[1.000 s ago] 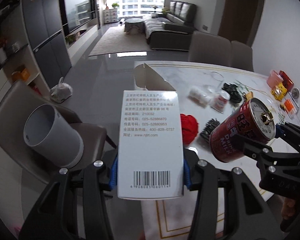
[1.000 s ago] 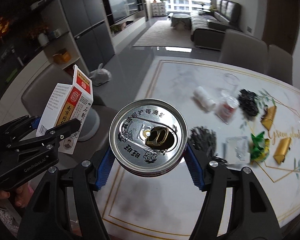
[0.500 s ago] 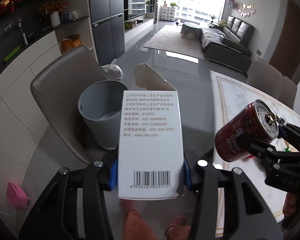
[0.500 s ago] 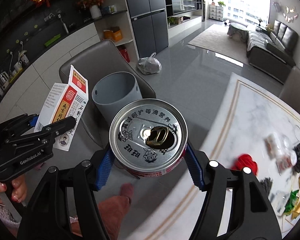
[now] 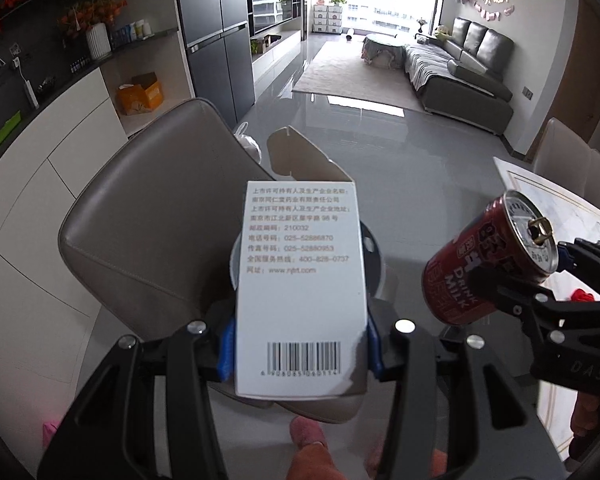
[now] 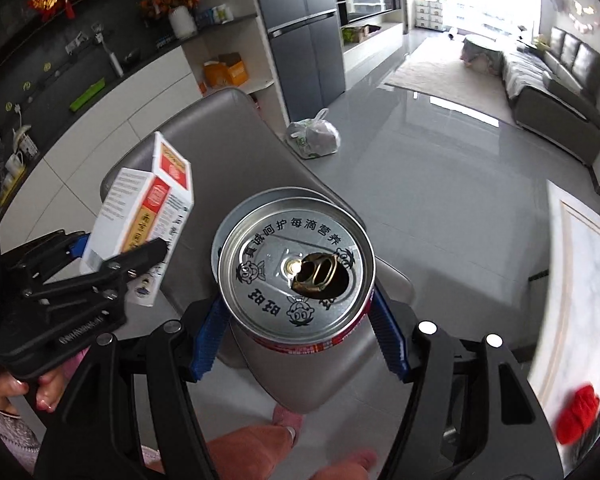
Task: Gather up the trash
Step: 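Carry the box and can over the grey bin on the chair, then open the right tool to drop the can while the left tool drops the box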
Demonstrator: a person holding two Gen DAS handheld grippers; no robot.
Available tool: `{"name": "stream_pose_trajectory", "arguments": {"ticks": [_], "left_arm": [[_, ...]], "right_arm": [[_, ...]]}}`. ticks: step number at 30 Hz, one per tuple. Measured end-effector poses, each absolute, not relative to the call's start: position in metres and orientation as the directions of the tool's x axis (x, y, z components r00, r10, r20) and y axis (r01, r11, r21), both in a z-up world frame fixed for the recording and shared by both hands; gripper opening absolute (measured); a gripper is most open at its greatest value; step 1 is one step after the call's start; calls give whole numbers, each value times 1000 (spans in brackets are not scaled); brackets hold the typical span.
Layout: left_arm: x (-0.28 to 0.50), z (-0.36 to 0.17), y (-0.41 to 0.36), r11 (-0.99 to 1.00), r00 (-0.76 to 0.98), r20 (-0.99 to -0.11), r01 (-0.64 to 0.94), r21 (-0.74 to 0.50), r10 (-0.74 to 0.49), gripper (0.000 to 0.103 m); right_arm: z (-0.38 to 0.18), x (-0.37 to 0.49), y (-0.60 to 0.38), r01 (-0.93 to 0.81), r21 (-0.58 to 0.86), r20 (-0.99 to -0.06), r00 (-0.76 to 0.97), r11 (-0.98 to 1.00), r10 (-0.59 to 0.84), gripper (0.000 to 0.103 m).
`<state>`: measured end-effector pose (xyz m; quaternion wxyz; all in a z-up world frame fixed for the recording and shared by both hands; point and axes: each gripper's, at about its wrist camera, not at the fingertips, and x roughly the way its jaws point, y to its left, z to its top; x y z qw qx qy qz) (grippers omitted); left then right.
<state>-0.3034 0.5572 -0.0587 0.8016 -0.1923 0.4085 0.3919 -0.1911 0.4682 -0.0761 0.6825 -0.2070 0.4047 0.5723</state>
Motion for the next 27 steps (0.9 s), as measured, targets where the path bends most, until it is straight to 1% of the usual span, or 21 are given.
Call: {"name": "stream_pose_trajectory", "arguments": {"ticks": [4,11,15,18,20,21,27], "left_arm": [[-298,-84,592,597,337,-827,-802,-2,450,49],[-280,-143,625,524,261,-859,-852,10,441,49],[-284,-162,636,473,229,-876,-881,-2,424,49],[-289,-166,637,454,220,-887,-891,-14,405,49],[-291,-166,634,450,215,-892,-893,-15,398,49],[-290,-164,630,449,214,-893,-894,-14,397,49],[-292,-161,639,458,226,-893,-889,-25,390,49]], "right_arm": [[-101,-187,515,-967,159,-820,-17,198,572,64],[-166,-174,581,-985,152,-867,-92,84,491,64],[-193,-173,601,-988,147,-888,-112,44,446,64],[-198,-174,609,-987,161,-896,-135,26,423,66],[-194,-176,612,-987,159,-894,-136,19,427,73],[-193,-177,616,-988,154,-892,-133,15,432,74],[-177,-180,617,-992,128,-886,-107,16,450,75]]}}
